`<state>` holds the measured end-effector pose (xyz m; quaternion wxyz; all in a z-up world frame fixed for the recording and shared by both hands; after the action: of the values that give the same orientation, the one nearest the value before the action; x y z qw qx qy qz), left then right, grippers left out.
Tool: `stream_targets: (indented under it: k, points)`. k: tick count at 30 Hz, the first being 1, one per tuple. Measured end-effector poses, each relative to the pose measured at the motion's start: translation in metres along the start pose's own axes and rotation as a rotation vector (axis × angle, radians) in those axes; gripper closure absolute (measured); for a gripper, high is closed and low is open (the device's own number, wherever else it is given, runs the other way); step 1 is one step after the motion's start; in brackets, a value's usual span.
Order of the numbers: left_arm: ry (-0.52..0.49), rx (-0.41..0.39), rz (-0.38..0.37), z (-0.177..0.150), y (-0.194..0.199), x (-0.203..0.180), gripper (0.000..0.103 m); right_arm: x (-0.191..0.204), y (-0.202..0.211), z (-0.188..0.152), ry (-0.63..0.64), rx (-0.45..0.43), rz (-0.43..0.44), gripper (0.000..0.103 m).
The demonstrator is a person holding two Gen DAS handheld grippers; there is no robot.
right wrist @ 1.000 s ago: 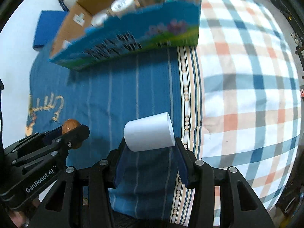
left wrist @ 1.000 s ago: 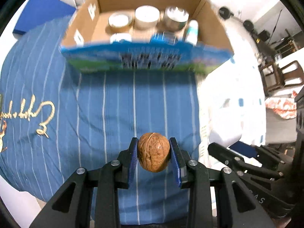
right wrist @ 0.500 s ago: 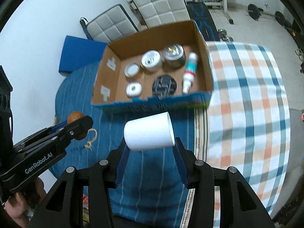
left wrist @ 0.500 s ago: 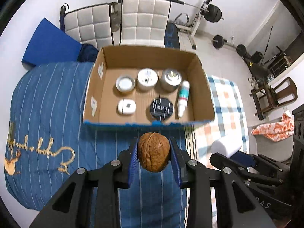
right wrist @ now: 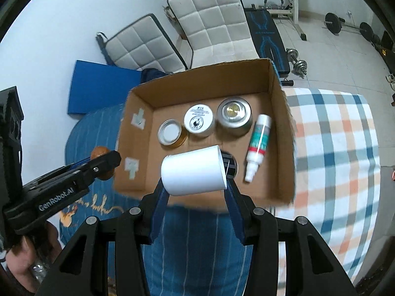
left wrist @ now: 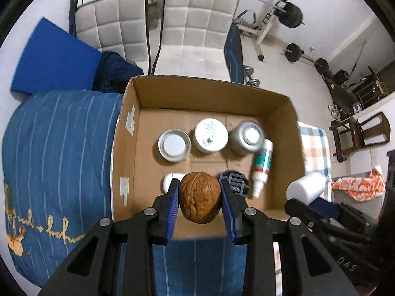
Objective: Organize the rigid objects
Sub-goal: 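Lower walnut and white cylinder into the box and open both tools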
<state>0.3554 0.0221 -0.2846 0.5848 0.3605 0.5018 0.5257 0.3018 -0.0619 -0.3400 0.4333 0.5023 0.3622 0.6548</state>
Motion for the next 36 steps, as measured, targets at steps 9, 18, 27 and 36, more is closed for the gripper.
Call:
stream_targets:
  k: [9,18,27,36]
  points:
    - [0.055,0.165,0.004,0.058,-0.086,0.034,0.074,-0.006,-0.104,0.047,-0.026,0.148,-0.037,0.055]
    - [0.067,0.312,0.043,0.081,-0.149,0.05,0.074,-0.006,-0.182,0.052,-0.013,0.295,-0.116,0.055]
    - [0.036,0.353,0.083,0.096,-0.17,0.047,0.073,-0.011,-0.211,0.058,-0.064,0.367,-0.139,0.055]
    - [0.055,0.359,0.076,0.098,-0.168,0.042,0.057,-0.007,-0.214,0.059,-0.081,0.381,-0.142,0.054]
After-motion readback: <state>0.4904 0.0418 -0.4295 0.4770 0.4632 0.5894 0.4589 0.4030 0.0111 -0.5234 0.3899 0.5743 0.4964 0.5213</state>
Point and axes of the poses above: each gripper's, at about its wrist camera, not at the fingertips, and y roughly against the way its jaws point, x to its left, z to its top, the point moved 7 cm from there along -y, roughly the way its jaws point, and after that the axes turned 2 degrees about y, right-handed, at the moved point
